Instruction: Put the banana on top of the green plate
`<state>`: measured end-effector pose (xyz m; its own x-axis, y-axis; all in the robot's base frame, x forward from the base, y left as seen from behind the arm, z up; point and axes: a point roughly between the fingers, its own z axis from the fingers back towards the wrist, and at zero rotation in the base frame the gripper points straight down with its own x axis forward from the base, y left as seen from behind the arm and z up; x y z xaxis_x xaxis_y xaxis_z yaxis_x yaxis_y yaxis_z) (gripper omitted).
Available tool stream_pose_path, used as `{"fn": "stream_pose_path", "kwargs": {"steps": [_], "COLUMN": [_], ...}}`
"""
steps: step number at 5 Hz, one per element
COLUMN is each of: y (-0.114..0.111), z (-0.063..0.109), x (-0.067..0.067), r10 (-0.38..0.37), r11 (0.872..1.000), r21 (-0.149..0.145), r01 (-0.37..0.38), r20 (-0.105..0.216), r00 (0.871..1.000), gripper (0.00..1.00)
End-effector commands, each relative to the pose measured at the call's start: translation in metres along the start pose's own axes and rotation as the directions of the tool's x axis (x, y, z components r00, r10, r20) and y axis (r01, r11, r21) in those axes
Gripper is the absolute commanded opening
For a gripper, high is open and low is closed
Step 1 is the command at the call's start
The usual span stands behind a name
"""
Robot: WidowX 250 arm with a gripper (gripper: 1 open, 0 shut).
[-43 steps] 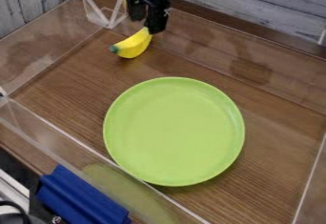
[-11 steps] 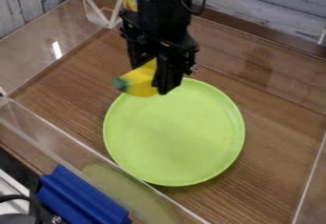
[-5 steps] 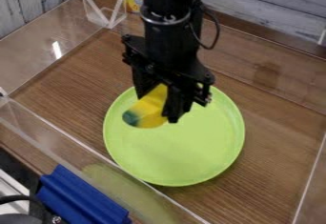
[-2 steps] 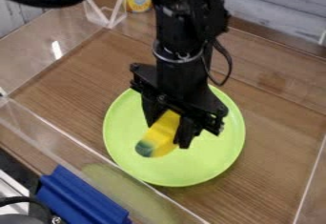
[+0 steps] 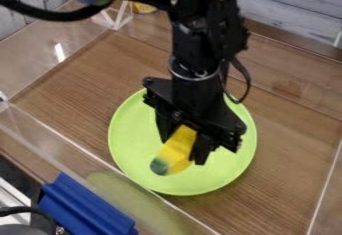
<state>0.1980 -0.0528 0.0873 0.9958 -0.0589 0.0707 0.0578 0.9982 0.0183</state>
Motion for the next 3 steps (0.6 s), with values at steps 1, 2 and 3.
{"fn": "stream_pose_path", "kwargs": {"steps": [1, 2, 3], "y": [-0.0045, -0.0094, -0.0125], "z": [0.0012, -0.0011, -0.0029], "x": [0.0016, 0.0019, 0.0029], "r10": [-0.011, -0.020, -0.021], "r11": [1.000, 1.000, 1.000], "r21": [-0.001, 0.003, 0.007], "r01": [0.011, 0.020, 0.021], "r20": [0.020, 0.023, 0.024], "r00": [1.000, 1.000, 1.000], "gripper": [0.00, 0.00, 0.00]}}
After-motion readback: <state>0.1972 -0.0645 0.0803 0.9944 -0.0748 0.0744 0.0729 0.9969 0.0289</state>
